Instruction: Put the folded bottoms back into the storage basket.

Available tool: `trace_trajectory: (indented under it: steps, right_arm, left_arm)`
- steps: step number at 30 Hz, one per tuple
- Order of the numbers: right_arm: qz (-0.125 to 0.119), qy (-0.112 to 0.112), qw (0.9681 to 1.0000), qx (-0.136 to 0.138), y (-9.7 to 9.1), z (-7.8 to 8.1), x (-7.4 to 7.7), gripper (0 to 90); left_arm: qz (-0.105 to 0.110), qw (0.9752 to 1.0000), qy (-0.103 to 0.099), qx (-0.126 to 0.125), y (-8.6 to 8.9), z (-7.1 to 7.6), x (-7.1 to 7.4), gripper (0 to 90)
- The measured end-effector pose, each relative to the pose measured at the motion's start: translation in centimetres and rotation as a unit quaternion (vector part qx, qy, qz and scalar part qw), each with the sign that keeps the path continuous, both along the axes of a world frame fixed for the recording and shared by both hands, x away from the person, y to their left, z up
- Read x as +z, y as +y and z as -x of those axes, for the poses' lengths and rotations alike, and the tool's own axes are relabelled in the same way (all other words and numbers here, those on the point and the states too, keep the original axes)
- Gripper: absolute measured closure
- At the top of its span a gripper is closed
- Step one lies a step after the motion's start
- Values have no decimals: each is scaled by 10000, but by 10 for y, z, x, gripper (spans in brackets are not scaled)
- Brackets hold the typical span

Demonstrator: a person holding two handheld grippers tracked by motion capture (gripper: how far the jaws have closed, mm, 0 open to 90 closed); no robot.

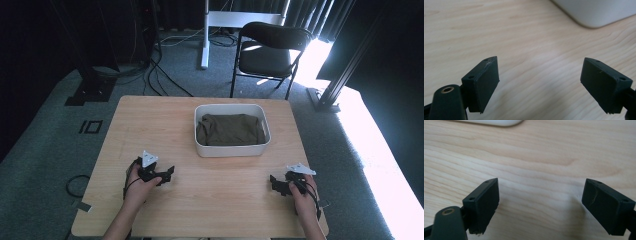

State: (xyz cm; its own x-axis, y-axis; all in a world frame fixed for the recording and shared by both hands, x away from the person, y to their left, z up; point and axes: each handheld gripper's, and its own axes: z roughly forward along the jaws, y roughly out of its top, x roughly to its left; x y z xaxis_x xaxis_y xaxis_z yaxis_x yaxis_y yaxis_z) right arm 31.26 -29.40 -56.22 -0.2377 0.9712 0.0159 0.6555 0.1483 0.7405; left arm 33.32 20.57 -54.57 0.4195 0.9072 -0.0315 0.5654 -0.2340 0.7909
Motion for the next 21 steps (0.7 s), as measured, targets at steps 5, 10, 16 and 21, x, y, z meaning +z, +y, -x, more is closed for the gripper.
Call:
trace_trajectory:
  steps: [5, 10, 16, 21]
  right_arm:
    - [15, 5, 10000, -80, -4, 1, -2, 141]
    - [3, 15, 9999, -160, -5, 1, -2, 140]
    - [-6, 24, 9999, -165, -5, 2, -2, 137]
    - [-2, 26, 9999, -156, -5, 2, -2, 132]
  left_arm:
    - [-74, 9996, 114, 259, 14, 6, -4, 169]
    - [-141, 9982, 172, 565, 27, 14, -7, 169]
    - [-386, 9939, 428, 937, 39, 23, -9, 156]
    - [-410, 9868, 504, 1482, 38, 24, -10, 118]
